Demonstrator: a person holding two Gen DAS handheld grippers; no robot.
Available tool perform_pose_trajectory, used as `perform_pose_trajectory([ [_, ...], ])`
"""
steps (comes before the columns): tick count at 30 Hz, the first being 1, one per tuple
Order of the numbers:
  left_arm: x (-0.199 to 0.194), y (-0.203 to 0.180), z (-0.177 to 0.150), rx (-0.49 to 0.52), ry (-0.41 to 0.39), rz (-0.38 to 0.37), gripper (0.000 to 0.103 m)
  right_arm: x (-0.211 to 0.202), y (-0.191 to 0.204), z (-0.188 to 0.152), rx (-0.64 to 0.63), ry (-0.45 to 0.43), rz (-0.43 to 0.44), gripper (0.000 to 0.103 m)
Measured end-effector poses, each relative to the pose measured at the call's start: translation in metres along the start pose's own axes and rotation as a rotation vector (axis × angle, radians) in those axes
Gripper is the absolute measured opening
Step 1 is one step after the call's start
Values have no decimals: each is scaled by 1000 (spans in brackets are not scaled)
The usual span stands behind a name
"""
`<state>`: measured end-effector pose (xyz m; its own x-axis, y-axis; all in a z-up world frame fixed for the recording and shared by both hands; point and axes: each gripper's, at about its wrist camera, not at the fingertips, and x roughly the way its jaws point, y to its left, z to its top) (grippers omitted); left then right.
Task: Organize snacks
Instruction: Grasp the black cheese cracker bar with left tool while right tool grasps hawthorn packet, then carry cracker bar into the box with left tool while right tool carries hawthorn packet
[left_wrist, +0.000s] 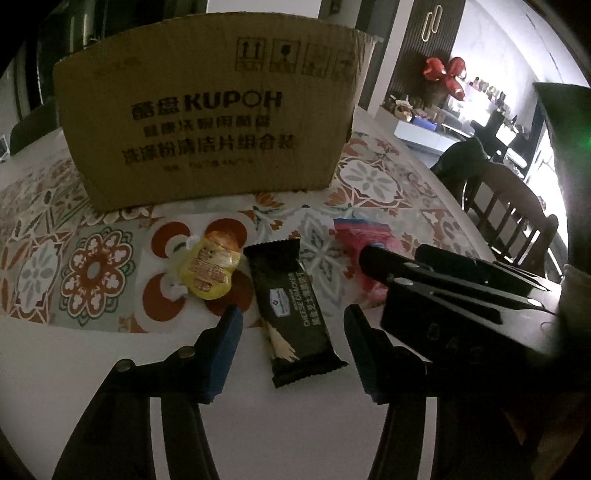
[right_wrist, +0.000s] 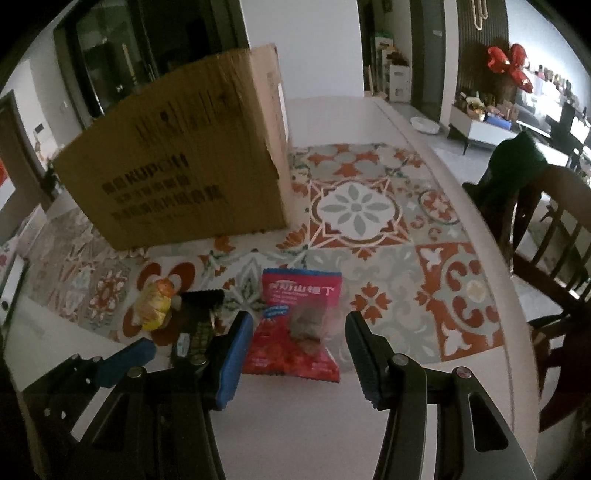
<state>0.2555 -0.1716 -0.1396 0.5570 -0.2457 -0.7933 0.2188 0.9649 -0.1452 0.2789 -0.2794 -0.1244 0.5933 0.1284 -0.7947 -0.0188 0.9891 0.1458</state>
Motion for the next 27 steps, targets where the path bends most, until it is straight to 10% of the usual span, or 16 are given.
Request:
perform_pose_trajectory([
  [27, -2, -2, -3, 40, -22, 4, 32, -7, -10, -20, 14, -50, -43, 34],
])
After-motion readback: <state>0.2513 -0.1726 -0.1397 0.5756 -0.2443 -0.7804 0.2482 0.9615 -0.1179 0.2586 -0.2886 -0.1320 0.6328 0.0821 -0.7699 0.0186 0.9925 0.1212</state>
